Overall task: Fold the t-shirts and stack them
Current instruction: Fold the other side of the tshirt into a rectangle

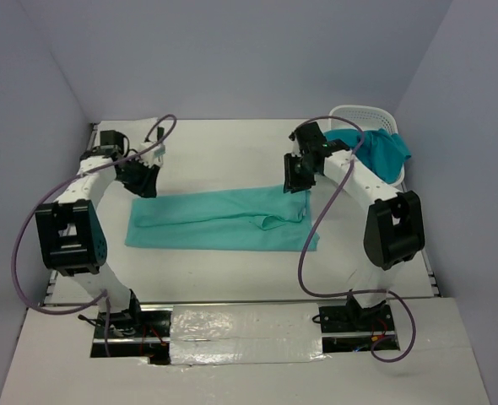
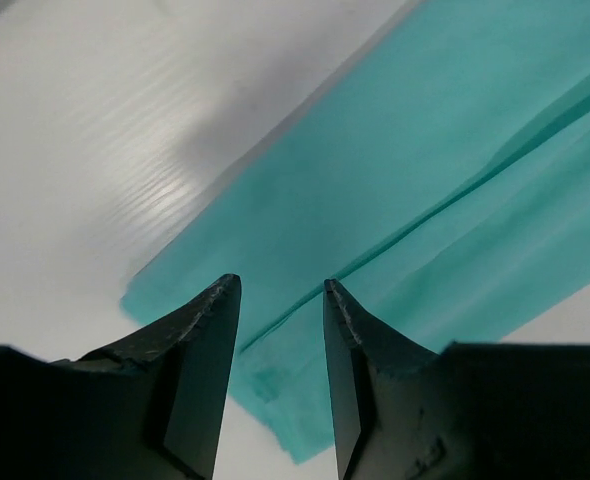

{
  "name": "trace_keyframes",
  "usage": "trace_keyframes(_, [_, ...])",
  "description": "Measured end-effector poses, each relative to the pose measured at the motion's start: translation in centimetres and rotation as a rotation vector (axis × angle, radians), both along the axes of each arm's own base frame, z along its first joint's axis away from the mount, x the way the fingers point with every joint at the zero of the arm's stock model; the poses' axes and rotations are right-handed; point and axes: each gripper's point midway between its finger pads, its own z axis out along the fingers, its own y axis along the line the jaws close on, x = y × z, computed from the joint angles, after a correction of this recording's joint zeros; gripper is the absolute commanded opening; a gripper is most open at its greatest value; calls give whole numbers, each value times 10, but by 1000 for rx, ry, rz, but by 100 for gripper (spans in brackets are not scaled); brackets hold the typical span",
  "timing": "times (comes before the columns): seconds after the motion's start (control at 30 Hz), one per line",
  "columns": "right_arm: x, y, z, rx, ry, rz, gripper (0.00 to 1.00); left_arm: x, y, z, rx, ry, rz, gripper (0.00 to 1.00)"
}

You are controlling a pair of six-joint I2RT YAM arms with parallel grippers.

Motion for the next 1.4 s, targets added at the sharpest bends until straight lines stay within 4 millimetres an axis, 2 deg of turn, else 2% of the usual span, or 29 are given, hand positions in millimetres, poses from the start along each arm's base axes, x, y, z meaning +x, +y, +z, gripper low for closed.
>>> trace_keyframes(0.1, [-1,11,-9,17,26,25,26,-1,-27,-24,-7,71,-45,50])
trace_keyframes(0.13, [-3,17,-11,26,33,41,15,-2,-34,-29,-5,90,-52,48])
trace_keyframes(0.23, [-12,45,-16,85,50,107,0,-1,-42,-40,28,112,-51,38])
trace_keyframes(0.3, [-16,62,-23,124,65,140,0,-2,-35,-48,67,123,-29,28])
trace_keyframes(0.4, [-31,75,-48,155,124,163,0,-15,-21,-67,126,164,1,27])
trace_keyframes(0.57, [-72,64,-106,117,296,146,0,-42,-10,-90,173,247,21,25])
trace_keyframes(0.77, [-78,69,-109,148,305,134,0,-39,-5,-90,201,233,32,23])
trace_keyframes(0.83, [-78,69,-109,146,302,134,0,-39,-5,-90,203,232,32,27])
trace_keyframes(0.9, [-78,68,-108,142,295,136,0,-39,-5,-90,200,232,29,35])
trace_keyframes(0.97, [-76,67,-104,128,275,138,7,-39,-8,-87,187,234,21,41])
trace_keyframes(1.0, [-76,65,-100,123,265,140,18,-37,-10,-84,175,232,17,48])
trace_keyframes(1.03, [-76,64,-93,120,251,141,25,-34,-13,-79,161,225,11,50])
trace_keyframes(1.07, [-74,62,-85,120,231,144,36,-31,-17,-72,139,220,7,53])
trace_keyframes(1.13, [-67,61,-59,141,169,152,41,-11,-24,-48,100,153,-6,55])
trace_keyframes(1.2, [-56,57,-26,181,85,144,41,10,-32,-16,54,62,-23,55])
trace_keyframes(1.27, [-41,44,6,220,-1,106,41,27,-38,16,23,-28,-33,55])
trace_keyframes(1.33, [-30,25,24,241,-53,42,44,40,-38,41,19,-100,-14,61])
trace_keyframes(1.37, [-27,17,27,242,-61,14,53,44,-37,47,24,-118,-6,67])
trace_keyframes(1.4, [-23,3,24,232,-62,-41,56,47,-34,49,35,-122,16,67])
